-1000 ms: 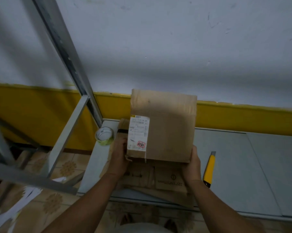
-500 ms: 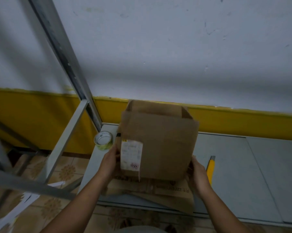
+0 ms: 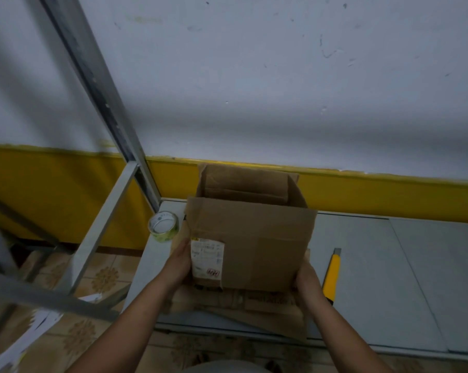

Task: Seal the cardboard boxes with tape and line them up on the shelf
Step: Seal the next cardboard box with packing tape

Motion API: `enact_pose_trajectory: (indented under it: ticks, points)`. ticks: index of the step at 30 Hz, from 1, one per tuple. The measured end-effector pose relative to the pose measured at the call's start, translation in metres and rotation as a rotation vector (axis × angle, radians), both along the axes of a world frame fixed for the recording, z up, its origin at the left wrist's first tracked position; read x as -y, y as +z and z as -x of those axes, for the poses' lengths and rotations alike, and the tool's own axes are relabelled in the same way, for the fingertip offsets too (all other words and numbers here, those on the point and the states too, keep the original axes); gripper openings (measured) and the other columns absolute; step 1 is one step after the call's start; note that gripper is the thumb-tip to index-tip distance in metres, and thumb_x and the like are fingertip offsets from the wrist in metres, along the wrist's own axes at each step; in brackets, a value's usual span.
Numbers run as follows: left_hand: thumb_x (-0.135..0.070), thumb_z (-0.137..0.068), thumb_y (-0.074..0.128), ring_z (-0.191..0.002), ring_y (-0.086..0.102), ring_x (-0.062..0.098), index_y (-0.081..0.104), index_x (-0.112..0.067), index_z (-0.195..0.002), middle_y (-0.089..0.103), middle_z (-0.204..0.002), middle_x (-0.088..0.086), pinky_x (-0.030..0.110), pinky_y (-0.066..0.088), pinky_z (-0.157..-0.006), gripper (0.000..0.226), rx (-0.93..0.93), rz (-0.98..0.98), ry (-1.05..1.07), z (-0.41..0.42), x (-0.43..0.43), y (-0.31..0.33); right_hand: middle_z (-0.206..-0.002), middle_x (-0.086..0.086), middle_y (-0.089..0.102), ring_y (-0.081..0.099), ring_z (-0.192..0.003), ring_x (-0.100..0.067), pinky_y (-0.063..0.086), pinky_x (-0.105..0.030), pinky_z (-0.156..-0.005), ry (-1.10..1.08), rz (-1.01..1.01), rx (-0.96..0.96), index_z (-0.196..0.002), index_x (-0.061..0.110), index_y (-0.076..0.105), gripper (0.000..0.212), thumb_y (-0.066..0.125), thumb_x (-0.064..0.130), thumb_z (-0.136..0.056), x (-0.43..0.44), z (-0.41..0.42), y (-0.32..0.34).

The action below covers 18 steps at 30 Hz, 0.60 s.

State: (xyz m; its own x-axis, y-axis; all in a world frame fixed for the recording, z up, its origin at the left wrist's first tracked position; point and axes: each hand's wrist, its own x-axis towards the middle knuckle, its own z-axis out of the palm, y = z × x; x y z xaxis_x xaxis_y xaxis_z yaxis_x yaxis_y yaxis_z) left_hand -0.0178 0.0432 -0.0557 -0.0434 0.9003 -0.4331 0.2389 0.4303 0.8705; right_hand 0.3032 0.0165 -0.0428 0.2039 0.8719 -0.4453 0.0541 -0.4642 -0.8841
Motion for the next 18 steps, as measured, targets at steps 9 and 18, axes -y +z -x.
enact_pose_trajectory:
  ticks: [9,18]
  points:
    - [-0.063,-0.093,0.058,-0.115,0.070,0.014,0.064,-0.032,-0.133,0.074,-0.123,-0.008,0.042,0.059,-0.096,0.051,-0.016,-0.091,0.018,-0.013,0.012,0.007,-0.099,-0.007,0.072,0.065,-0.095,-0.024,0.050,-0.031,-0.076,-0.027,0.015,-0.030,-0.102,0.015,0.069,0.031,0.041,0.006,-0.108,0.003,-0.017,-0.009]
    - [-0.012,-0.105,0.062,-0.102,0.070,0.000,0.064,-0.014,-0.127,0.072,-0.113,-0.006,0.018,0.057,-0.077,0.022,-0.080,-0.255,0.052,-0.014,-0.001,0.007,-0.095,-0.007,0.075,0.071,-0.095,-0.023,0.054,-0.021,-0.066,0.065,-0.040,0.088,-0.112,0.004,0.071,0.023,0.053,-0.004,-0.101,0.001,-0.028,-0.012]
